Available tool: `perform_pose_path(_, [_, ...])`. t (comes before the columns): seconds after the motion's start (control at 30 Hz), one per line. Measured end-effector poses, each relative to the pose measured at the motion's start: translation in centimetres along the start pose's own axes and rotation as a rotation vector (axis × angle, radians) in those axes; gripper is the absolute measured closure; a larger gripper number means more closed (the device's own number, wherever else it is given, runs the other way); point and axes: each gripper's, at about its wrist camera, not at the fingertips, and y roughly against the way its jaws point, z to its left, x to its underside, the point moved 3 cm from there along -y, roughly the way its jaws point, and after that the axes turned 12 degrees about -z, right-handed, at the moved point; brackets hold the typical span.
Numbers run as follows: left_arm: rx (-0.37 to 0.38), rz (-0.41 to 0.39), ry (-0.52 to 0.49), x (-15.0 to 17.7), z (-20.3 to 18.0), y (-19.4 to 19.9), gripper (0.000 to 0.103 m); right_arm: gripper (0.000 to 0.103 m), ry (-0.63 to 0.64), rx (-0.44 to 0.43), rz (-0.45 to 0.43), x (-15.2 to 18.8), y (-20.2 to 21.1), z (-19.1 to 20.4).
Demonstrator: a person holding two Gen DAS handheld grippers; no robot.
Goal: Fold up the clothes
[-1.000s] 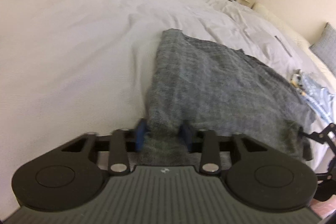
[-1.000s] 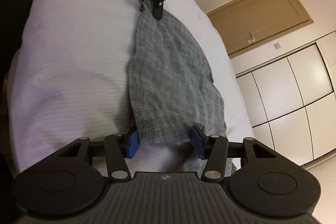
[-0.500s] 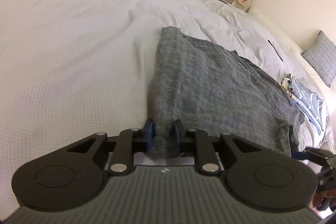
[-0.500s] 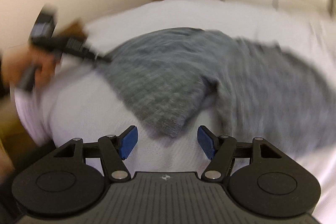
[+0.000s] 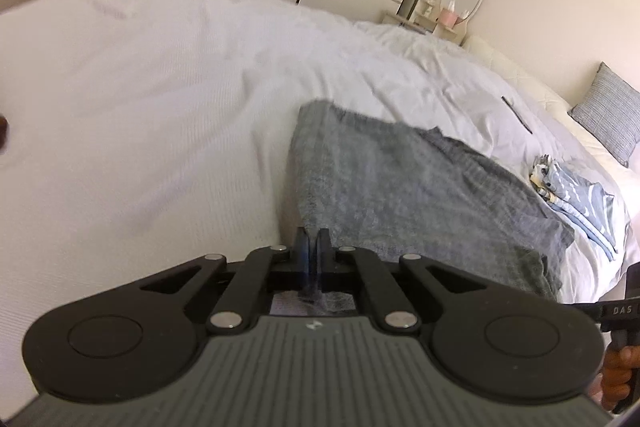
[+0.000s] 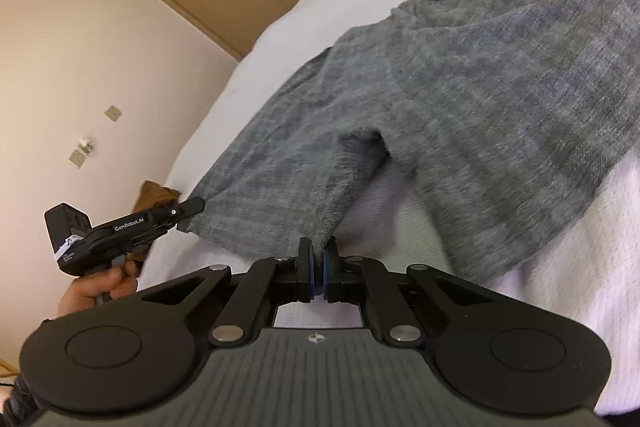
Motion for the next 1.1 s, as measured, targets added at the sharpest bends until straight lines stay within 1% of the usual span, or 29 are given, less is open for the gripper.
perform_pose_path(0.17, [-0.025,-0.032,-0.022,-0.7,-0.3,3.0,0.102,0.099,-0.041,-0.063,0.012,0.3,1.7,1.8])
perform_pose_path(0.23, [-0.057,-0.023,-0.035,-0.3,0.2,3.6,0.102,0.099,-0.057,-0.083,0.033,0.8,1.8,2.2])
perform_pose_path(0.33, [-0.083,0.008,-0.006,0.8,1.4,3.6,0.102,0.099,-0.073,-0.099,0.076,2.1,1.2,2.4])
perform_pose_path(0.37, [-0.095,0.027,-0.011,1.1,1.6,3.3,0.102,0.099,-0.07,-0.096,0.088,2.3,1.0,2.3])
perform_pose_path(0.43, [-0.138,0.071,-0.047,1.9,1.7,2.7,0.102,0.098,-0.065,-0.089,0.113,2.9,0.6,2.1])
perform_pose_path(0.47, [-0.159,0.084,-0.067,2.2,1.6,2.7,0.102,0.091,-0.06,-0.087,0.123,3.1,0.5,2.0])
perform_pose_path(0.53, [-0.201,0.085,-0.107,2.3,1.3,3.2,0.1,0.088,-0.025,-0.085,0.121,2.9,1.2,2.2])
perform_pose_path(0.6, [-0.248,0.064,-0.17,2.3,0.2,4.2,0.1,0.086,0.011,-0.084,0.116,2.8,2.0,2.4])
perform_pose_path(0.63, [-0.26,0.052,-0.212,2.2,-0.6,4.7,0.099,0.086,0.041,-0.078,0.091,2.4,3.1,2.5])
perform_pose_path(0.7, [-0.226,0.031,-0.304,2.4,-3.6,5.3,0.099,0.086,0.12,-0.039,0.024,1.5,5.2,2.3])
perform_pose_path(0.73, [-0.202,0.021,-0.349,2.6,-5.1,5.5,0.097,0.086,0.161,-0.005,-0.015,0.8,6.3,1.8])
perform_pose_path(0.77, [-0.165,0.011,-0.395,2.9,-7.1,5.6,0.091,0.083,0.199,0.03,-0.053,0.2,7.4,1.3])
perform_pose_path(0.8, [-0.113,0.002,-0.44,3.4,-9.3,5.5,0.088,0.077,0.213,0.07,-0.084,-0.5,8.4,0.4])
perform_pose_path(0.83, [-0.062,-0.006,-0.481,4.0,-11.4,5.3,0.083,0.073,0.211,0.113,-0.113,-1.3,9.1,-0.6])
perform_pose_path(0.87, [-0.006,-0.013,-0.531,4.8,-13.6,5.1,0.081,0.067,0.208,0.145,-0.142,-2.1,10.1,-1.6])
perform_pose_path(0.9, [0.058,-0.019,-0.603,5.9,-16.2,4.6,0.081,0.063,0.203,0.176,-0.169,-2.9,11.0,-2.6])
perform_pose_path(0.97, [0.164,-0.032,-0.756,8.2,-20.8,3.7,0.079,0.062,0.189,0.232,-0.213,-4.4,12.6,-4.8])
perform_pose_path(1.0, [0.211,-0.044,-0.85,9.5,-22.7,3.2,0.078,0.061,0.181,0.258,-0.235,-5.1,13.4,-5.8])
perform_pose_path(1.07, [0.292,-0.081,-1.091,12.6,-26.3,2.2,0.074,0.058,0.153,0.288,-0.267,-6.3,14.5,-7.5])
perform_pose_path(1.1, [0.315,-0.095,-1.208,14.2,-27.4,1.7,0.074,0.056,0.141,0.3,-0.279,-6.9,14.9,-8.3])
